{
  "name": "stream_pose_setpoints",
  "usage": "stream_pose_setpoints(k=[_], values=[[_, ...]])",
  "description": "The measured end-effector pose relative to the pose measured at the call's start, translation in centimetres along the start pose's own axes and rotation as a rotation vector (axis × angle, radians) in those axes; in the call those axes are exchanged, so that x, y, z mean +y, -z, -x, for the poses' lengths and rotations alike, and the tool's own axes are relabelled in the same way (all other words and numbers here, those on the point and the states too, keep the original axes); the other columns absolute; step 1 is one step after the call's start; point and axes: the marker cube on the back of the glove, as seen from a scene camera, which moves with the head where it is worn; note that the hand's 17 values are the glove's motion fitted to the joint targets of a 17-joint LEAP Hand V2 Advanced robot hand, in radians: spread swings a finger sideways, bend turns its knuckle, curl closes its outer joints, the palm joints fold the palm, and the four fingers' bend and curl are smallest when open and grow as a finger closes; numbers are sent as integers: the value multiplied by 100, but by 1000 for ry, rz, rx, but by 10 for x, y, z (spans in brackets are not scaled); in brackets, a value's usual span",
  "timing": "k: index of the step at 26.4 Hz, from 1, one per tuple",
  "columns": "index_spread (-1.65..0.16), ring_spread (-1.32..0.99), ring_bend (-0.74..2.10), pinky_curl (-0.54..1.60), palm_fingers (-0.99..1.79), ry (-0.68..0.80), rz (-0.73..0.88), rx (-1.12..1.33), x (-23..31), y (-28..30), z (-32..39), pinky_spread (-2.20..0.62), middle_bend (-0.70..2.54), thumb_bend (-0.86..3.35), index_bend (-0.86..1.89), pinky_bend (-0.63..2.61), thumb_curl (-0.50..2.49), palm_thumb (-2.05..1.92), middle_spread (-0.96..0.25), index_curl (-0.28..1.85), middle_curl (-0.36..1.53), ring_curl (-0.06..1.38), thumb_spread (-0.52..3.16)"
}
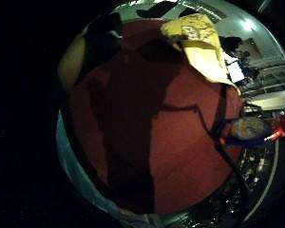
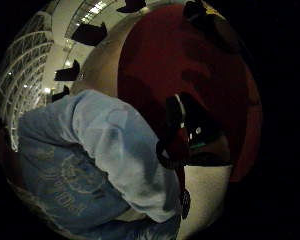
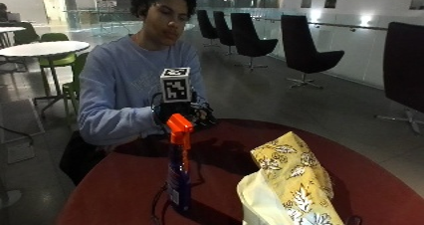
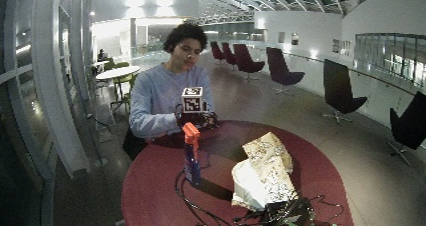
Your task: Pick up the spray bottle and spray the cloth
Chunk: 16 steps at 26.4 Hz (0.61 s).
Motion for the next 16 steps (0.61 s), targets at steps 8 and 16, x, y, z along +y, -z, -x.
stream_pose_setpoints(k=[8,16], values=[[-39,2,29,27,61,-138,-261,-240,50,20,-29,21,23,19,11,21,30,62,-3,27,31,25,117],[-40,2,30,31,60,-346,-562,-488,108,40,-77,20,20,13,12,26,31,62,-3,26,32,27,115]])
